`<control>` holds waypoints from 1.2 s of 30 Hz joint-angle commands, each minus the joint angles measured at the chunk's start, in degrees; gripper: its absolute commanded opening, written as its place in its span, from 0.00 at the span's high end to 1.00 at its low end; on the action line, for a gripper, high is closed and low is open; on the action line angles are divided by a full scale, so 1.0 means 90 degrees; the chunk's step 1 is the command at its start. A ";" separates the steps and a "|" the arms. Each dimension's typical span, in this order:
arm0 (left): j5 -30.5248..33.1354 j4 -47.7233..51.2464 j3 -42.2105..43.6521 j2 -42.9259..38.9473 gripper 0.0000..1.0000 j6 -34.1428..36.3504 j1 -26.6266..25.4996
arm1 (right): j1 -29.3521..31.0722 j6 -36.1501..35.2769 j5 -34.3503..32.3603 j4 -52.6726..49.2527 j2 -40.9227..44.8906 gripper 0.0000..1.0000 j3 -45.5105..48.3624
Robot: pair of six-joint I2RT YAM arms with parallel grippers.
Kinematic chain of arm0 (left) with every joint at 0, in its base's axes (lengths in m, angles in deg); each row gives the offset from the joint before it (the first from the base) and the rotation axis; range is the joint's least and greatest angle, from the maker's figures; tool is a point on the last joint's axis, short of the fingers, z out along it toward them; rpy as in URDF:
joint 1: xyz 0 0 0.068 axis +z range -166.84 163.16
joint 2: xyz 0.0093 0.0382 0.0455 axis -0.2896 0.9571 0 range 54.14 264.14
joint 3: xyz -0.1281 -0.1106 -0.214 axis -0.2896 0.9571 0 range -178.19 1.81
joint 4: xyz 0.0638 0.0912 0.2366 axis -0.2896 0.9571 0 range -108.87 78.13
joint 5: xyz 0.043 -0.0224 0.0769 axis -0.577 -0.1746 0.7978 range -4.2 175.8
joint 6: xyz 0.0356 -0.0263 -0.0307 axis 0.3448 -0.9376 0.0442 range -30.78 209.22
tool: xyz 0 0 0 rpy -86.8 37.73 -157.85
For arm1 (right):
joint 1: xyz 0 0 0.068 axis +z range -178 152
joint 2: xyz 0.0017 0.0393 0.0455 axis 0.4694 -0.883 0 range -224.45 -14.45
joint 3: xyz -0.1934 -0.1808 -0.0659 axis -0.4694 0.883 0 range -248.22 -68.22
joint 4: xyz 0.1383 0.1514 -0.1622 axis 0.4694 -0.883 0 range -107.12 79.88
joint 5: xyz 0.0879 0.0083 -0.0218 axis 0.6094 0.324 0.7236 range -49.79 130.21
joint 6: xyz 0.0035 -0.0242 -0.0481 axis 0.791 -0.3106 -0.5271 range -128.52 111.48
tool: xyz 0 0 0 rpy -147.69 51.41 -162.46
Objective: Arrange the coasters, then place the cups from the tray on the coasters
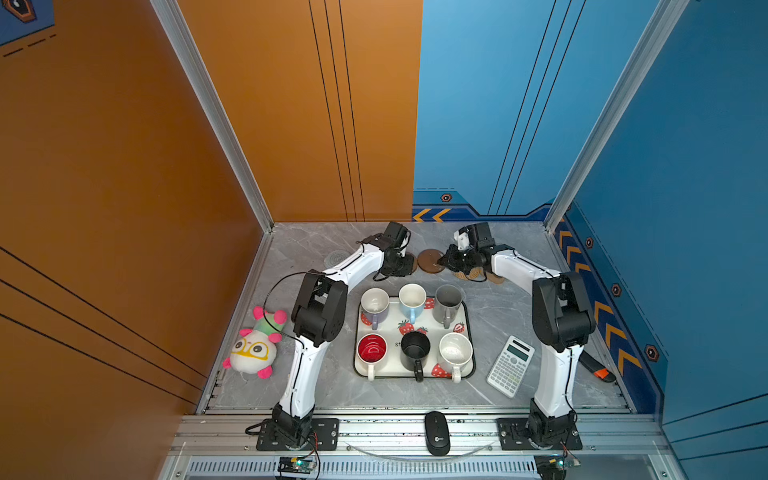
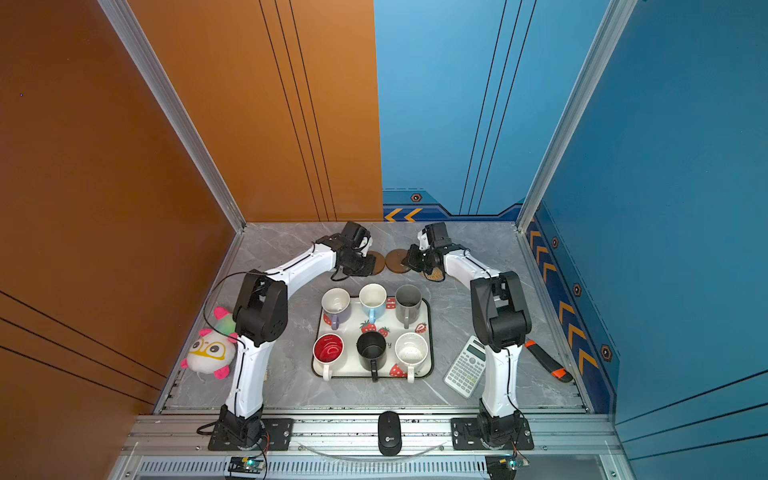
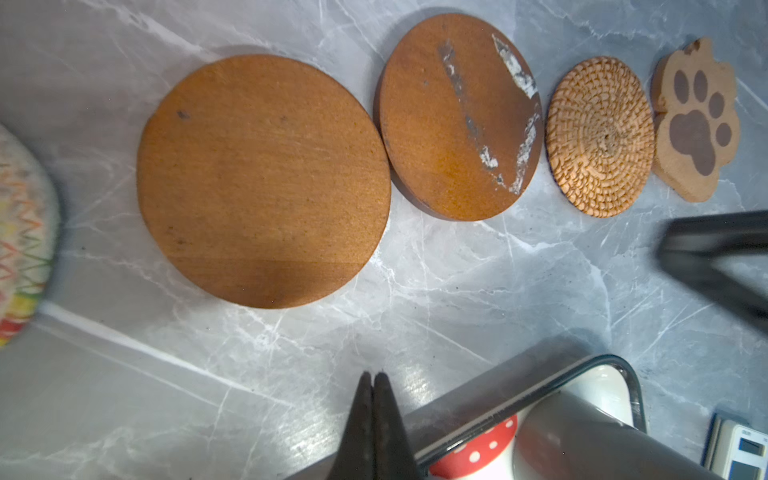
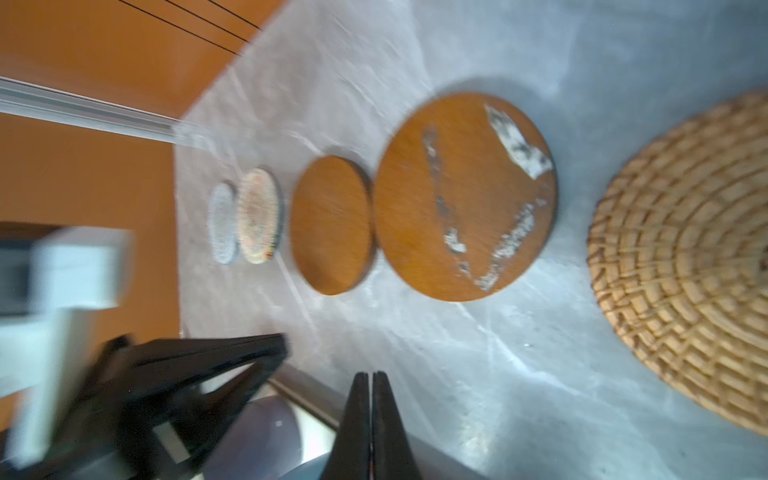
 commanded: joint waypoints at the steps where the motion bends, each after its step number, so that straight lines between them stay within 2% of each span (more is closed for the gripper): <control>1: -0.0071 0.0021 0.0088 0.0127 1.00 -0.0059 0.0019 | -0.0065 -0.0131 -0.0013 -0.0077 0.0373 1.00 0.0237; 8: -0.0006 0.0021 0.0078 0.0293 1.00 -0.0035 0.0053 | -0.0067 -0.0143 -0.0188 -0.0065 0.0763 1.00 0.0465; 36: 0.0197 0.0021 -0.0319 0.0927 1.00 -0.0177 0.0354 | -0.0122 0.0017 -0.0238 0.0182 0.0995 1.00 0.1031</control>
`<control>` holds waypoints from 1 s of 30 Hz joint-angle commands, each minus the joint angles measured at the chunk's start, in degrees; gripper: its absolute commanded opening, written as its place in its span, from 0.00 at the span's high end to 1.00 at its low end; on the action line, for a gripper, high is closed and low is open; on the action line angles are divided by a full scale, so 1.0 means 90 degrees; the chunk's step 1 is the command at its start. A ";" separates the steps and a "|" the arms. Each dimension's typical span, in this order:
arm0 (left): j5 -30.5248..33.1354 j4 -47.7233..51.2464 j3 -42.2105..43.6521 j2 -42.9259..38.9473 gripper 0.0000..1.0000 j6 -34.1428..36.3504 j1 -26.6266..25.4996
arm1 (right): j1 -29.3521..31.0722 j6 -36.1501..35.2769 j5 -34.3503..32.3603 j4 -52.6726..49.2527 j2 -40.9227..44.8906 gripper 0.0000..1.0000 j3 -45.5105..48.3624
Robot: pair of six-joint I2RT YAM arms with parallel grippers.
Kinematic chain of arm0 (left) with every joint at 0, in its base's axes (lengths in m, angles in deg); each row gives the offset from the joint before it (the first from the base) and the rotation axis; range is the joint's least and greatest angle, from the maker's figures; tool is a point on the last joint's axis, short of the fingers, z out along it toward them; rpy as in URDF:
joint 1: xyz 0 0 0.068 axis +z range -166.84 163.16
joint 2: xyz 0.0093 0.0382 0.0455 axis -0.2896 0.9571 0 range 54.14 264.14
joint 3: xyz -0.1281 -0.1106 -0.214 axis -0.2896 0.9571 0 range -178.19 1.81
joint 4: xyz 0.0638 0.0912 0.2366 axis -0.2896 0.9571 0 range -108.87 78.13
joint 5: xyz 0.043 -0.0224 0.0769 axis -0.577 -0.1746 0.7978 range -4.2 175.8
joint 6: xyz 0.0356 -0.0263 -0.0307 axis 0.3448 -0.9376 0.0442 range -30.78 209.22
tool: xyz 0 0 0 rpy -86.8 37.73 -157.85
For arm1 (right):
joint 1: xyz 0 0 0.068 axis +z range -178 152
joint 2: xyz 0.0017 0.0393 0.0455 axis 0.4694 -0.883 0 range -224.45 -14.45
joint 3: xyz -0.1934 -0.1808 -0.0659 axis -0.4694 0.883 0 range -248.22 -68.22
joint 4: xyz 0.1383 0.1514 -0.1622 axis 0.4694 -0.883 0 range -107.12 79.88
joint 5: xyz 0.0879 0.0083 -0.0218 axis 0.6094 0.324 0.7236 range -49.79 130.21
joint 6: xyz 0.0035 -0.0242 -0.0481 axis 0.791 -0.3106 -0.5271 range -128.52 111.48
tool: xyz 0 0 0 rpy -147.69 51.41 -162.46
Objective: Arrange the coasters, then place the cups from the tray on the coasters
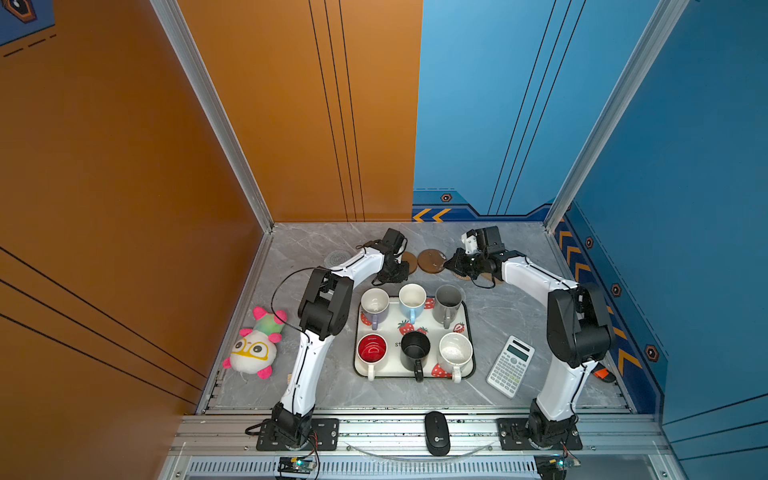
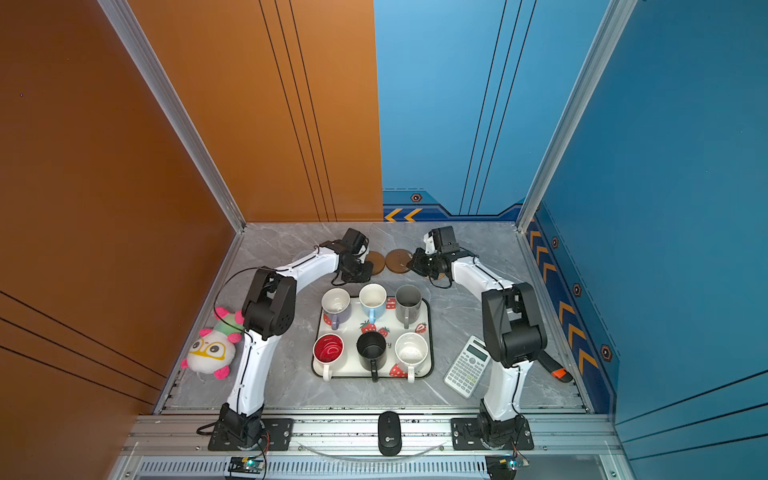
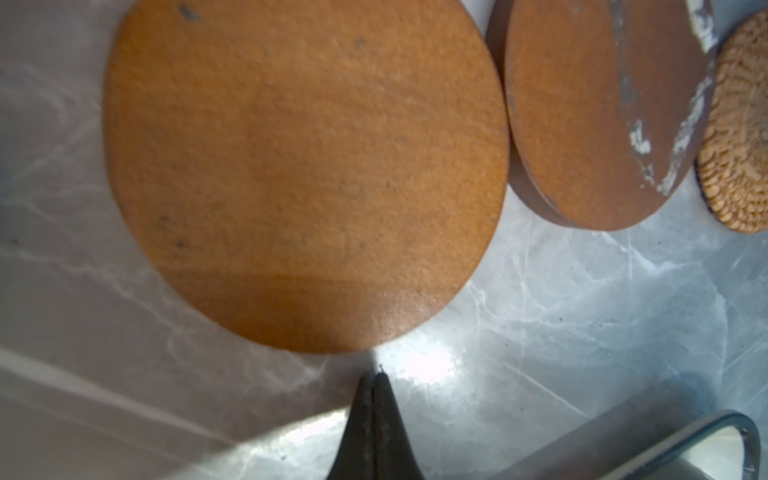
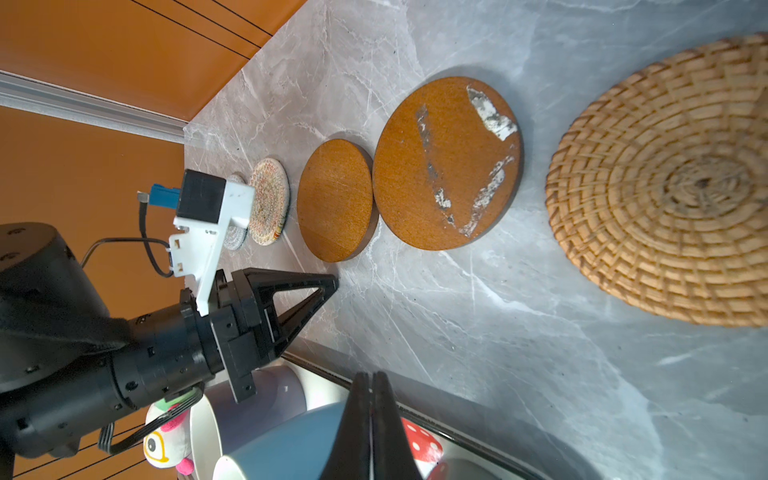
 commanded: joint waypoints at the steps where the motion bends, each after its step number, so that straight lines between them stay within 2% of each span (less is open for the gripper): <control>1: 0.0185 0.0058 -0.0185 0.0219 1.00 -0.0060 0.0134 | -0.0054 0.0025 -0.0107 0.0085 0.0226 1.00 0.0110; 19: 0.0147 0.0058 -0.0428 0.0063 1.00 -0.0138 0.0267 | -0.0139 0.0022 -0.0143 0.0078 0.0479 1.00 0.0276; 30: 0.0427 -0.0039 -0.0082 -0.1200 1.00 0.0025 0.0161 | -0.0210 -0.0079 -0.0473 -0.0067 0.1399 1.00 0.0434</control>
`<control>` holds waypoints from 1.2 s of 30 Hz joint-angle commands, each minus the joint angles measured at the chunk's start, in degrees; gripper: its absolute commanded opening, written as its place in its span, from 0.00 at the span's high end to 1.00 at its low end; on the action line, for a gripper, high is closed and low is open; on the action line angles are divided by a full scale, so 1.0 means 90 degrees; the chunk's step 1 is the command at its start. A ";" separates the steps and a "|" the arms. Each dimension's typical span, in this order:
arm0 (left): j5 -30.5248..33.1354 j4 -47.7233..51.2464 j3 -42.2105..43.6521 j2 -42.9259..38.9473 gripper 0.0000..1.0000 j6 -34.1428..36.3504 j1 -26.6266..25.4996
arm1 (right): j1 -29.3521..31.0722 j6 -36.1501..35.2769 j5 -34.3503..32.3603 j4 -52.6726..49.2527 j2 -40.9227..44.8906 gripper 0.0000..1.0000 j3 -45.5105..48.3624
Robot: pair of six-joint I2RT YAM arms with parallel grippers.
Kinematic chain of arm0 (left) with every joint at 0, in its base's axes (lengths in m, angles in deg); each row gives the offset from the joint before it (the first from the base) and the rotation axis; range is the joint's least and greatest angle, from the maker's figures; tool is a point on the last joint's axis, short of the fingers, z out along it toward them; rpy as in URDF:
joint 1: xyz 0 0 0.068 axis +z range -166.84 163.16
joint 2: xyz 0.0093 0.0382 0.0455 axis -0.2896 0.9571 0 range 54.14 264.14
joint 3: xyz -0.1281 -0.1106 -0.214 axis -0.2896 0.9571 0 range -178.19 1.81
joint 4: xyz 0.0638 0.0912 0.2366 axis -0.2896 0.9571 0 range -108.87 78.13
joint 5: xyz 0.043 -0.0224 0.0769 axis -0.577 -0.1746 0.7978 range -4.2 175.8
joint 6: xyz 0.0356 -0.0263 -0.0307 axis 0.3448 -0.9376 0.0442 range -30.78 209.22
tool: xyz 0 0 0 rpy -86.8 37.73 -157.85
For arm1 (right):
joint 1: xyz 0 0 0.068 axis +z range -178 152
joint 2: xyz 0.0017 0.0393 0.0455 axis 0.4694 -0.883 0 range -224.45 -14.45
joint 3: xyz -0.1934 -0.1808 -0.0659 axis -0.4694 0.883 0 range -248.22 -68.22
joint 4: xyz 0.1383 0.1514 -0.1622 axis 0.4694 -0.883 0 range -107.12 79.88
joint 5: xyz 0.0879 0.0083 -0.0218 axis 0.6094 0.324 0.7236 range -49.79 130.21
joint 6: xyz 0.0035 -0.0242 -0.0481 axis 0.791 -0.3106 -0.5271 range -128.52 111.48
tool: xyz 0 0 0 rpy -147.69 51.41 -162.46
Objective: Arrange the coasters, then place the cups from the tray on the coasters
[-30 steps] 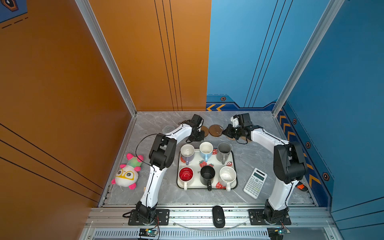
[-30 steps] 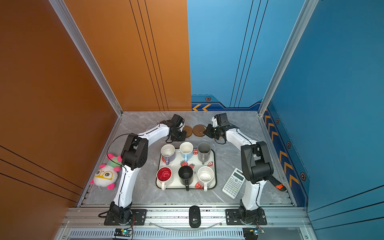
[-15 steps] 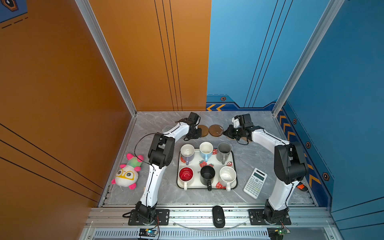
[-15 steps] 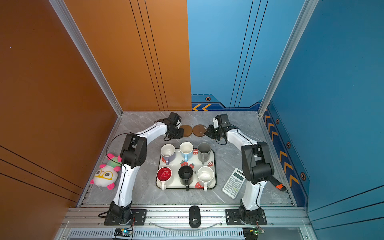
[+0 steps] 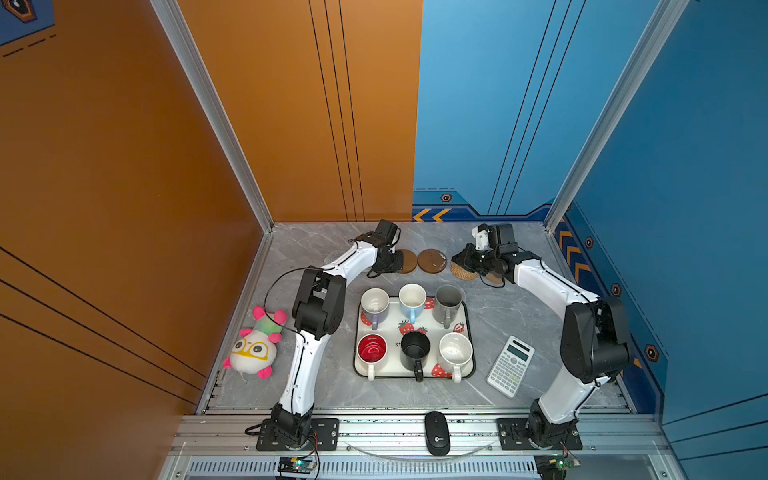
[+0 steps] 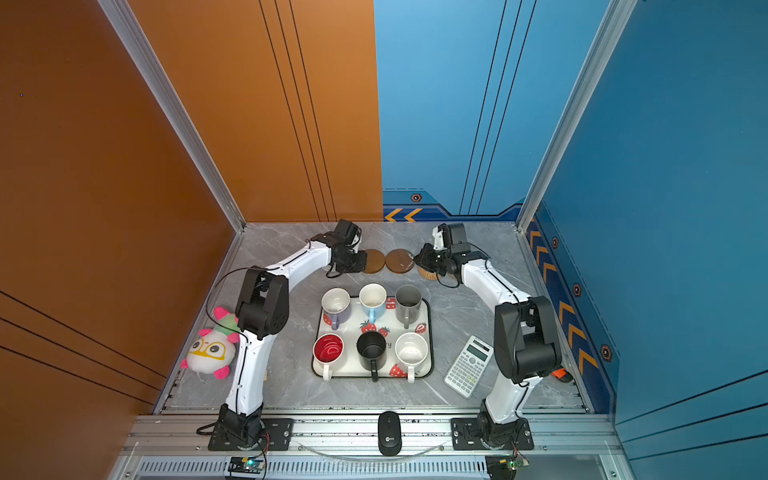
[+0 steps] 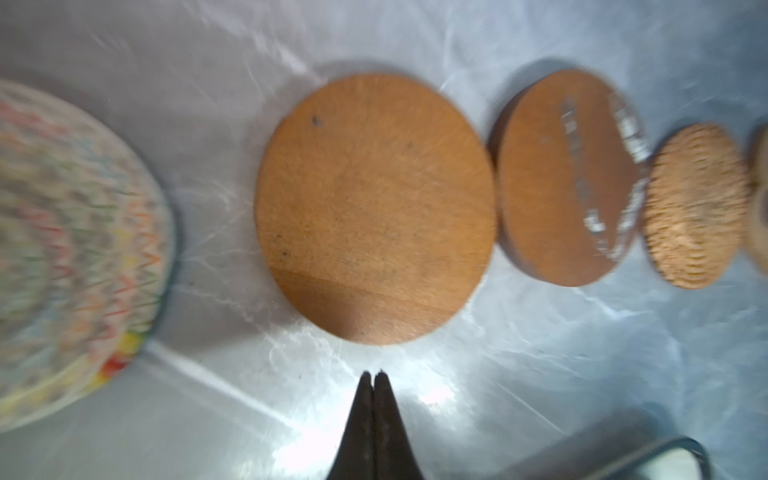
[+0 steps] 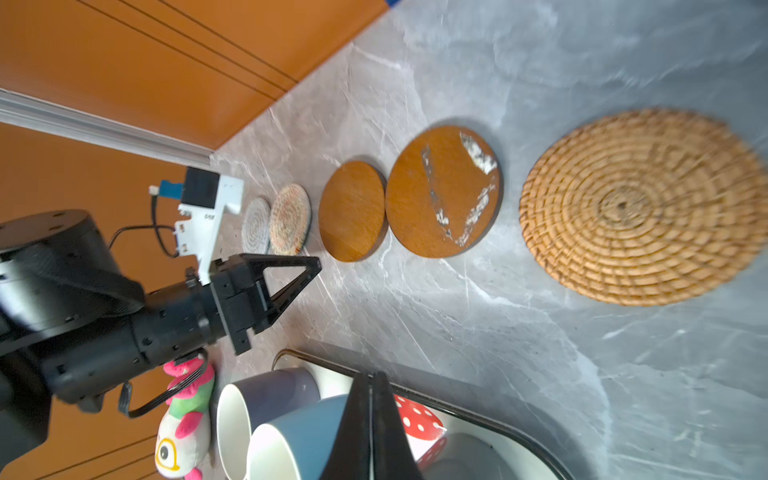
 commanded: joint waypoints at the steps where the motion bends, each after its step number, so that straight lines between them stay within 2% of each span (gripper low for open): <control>1: 0.0234 -0.0061 0.0135 -0.0870 1.00 0.0134 -0.0057 | -0.0019 -0.0133 -0.0319 -0.0126 0.0503 1.00 0.0123; 5: 0.0295 -0.0252 0.0482 -0.1576 1.00 0.0179 -0.0064 | 0.0102 -0.0537 -0.0841 -0.0735 0.1082 0.98 0.0183; 6: 0.0323 -0.0360 0.0640 -0.1790 1.00 0.0179 -0.0064 | 0.0150 -0.0667 -0.1020 -0.0948 0.1234 0.92 0.0201; 11: 0.0301 -0.0932 0.1413 -0.2785 1.00 0.0159 -0.0079 | 0.0303 -0.1120 -0.1819 -0.1775 0.2025 0.77 0.0434; 12: 0.0255 -0.1037 0.1572 -0.2968 1.00 0.0168 -0.0091 | 0.0313 -0.1155 -0.1973 -0.1857 0.2216 0.71 0.0544; 18: 0.0203 -0.1757 0.2691 -0.4070 0.94 0.0256 -0.0285 | 0.0258 -0.1172 -0.2581 -0.2158 0.3181 0.66 0.1237; 24: 0.0200 -0.2687 0.4014 -0.5198 0.88 0.0228 -0.0534 | 0.0136 -0.1148 -0.3130 -0.2159 0.3844 0.52 0.2045; 25: 0.0216 -0.2779 0.4185 -0.5356 0.88 0.0228 -0.0565 | 0.0030 -0.1147 -0.3147 -0.2151 0.3836 0.55 0.2134; 28: 0.0302 -0.2842 0.4522 -0.5705 0.88 0.0266 -0.0655 | -0.0340 -0.1117 -0.2983 -0.1972 0.3590 0.76 0.2291; 30: 0.0356 -0.2893 0.4679 -0.5920 0.87 0.0312 -0.0696 | -0.0617 -0.1120 -0.2731 -0.1749 0.3281 0.80 0.2361; 31: 0.0400 -0.2920 0.4747 -0.6014 0.87 0.0339 -0.0717 | -0.0806 -0.1084 -0.2566 -0.1616 0.3017 0.88 0.2358; 33: 0.0480 -0.2953 0.4827 -0.6166 0.86 0.0400 -0.0737 | -0.1042 -0.1042 -0.2315 -0.1437 0.2512 0.98 0.2277; 36: 0.0566 -0.2999 0.4892 -0.6296 0.85 0.0466 -0.0756 | -0.1194 -0.1013 -0.2373 -0.1358 0.1742 1.00 0.1881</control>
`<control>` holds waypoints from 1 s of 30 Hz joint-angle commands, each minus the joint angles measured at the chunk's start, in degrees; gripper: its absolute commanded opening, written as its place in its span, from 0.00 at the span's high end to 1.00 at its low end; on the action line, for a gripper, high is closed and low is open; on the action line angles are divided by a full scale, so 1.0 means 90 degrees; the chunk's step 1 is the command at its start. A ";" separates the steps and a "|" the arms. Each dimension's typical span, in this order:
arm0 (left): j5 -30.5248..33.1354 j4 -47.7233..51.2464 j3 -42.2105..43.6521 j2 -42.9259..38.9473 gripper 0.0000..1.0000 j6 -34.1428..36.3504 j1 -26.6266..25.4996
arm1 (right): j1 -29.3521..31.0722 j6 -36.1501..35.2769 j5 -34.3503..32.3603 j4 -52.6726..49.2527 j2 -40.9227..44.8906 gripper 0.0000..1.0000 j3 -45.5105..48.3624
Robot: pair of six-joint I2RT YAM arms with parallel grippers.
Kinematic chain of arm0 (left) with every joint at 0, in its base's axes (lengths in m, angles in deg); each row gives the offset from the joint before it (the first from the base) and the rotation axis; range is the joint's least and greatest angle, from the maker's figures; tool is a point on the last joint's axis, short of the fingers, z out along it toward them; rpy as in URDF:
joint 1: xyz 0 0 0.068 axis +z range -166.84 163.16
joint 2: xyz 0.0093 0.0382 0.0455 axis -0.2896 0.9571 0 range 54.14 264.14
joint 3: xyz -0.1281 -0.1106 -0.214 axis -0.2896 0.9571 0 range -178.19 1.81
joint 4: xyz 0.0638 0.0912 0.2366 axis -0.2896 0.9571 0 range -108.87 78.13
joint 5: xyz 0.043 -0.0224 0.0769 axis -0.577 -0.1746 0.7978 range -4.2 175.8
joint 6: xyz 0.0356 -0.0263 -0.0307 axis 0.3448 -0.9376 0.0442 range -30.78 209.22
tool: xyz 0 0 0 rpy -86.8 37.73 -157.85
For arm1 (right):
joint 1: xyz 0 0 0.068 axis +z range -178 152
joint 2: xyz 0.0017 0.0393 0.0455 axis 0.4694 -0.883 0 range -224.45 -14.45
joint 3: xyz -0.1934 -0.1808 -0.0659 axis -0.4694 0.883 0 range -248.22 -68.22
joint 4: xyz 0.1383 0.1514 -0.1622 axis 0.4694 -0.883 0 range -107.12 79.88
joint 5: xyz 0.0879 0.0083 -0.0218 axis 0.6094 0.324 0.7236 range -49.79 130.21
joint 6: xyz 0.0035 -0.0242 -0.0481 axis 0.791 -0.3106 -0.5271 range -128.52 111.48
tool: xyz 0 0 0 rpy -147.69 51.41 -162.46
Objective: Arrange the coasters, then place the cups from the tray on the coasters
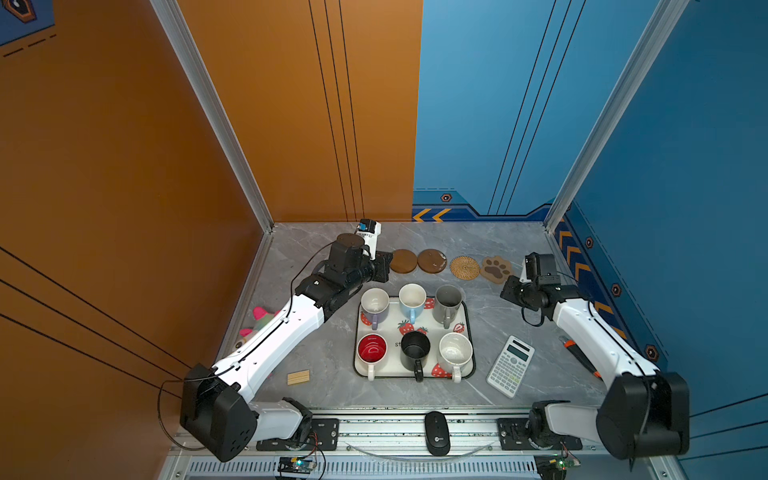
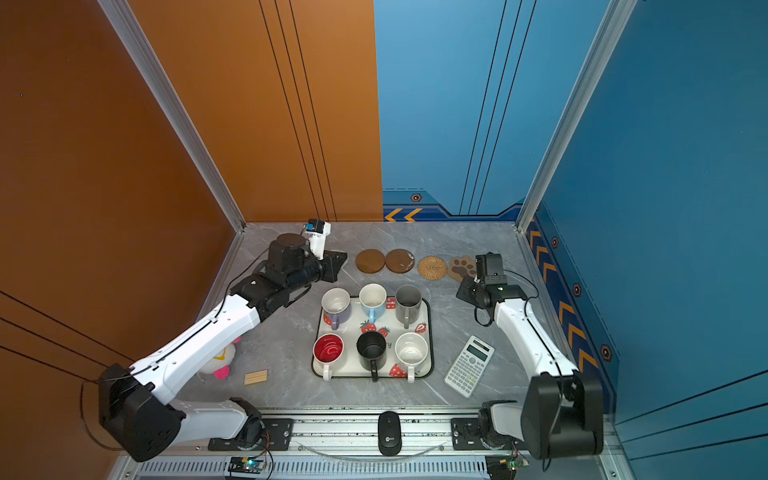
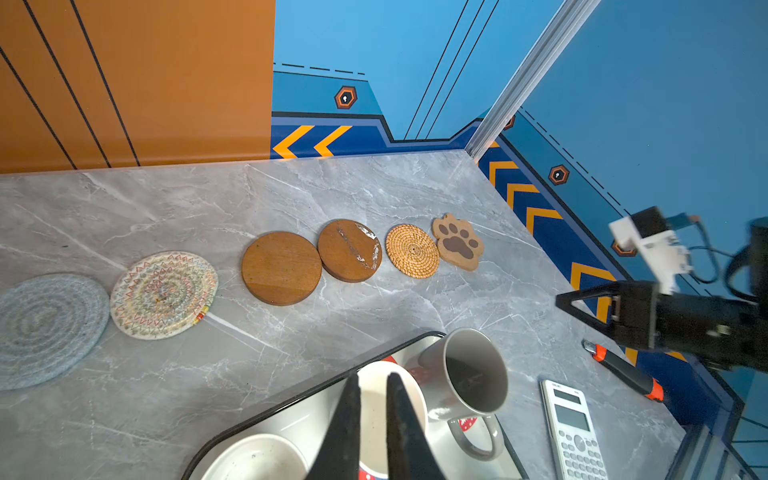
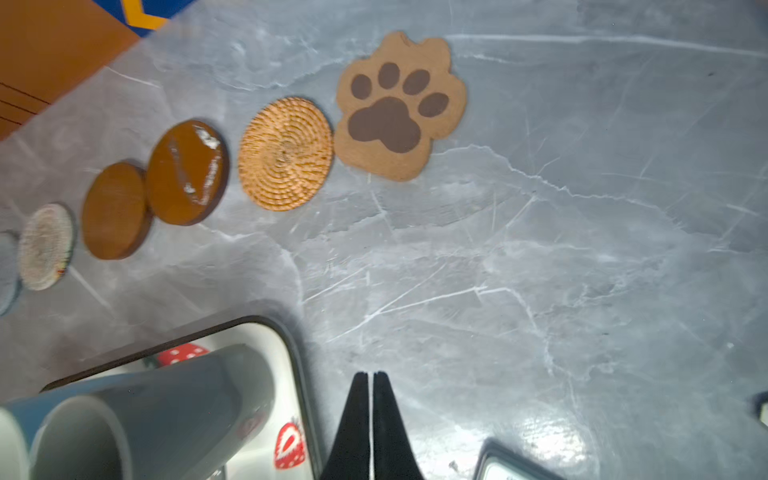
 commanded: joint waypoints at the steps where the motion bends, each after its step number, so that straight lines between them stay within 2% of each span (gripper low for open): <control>1: 0.0254 -0.0257 0.0112 -0.0206 0.85 0.0201 -0.0063 | -0.0110 0.0051 -0.0019 0.0247 -0.0757 1.00 -0.0455; 4: 0.0293 -0.0266 0.0172 -0.0251 0.85 0.0231 -0.0068 | -0.0192 0.0080 -0.0312 0.0439 -0.1420 1.00 -0.0837; 8: 0.0356 -0.0287 0.0220 -0.0334 0.85 0.0280 -0.0082 | -0.0401 0.0162 0.0009 0.0437 -0.2396 1.00 -0.1470; 13: 0.0496 -0.0287 0.0264 -0.0403 0.84 0.0347 -0.0080 | -0.0514 0.0143 0.0066 0.0457 -0.3115 1.00 -0.1951; 19: 0.0529 -0.0301 0.0280 -0.0410 0.84 0.0341 -0.0083 | -0.0588 0.0139 0.0221 0.0466 -0.3661 1.00 -0.2295; 30: 0.0538 -0.0355 0.0319 -0.0418 0.84 0.0316 -0.0082 | -0.0671 0.0207 0.0405 0.0555 -0.4054 1.00 -0.2509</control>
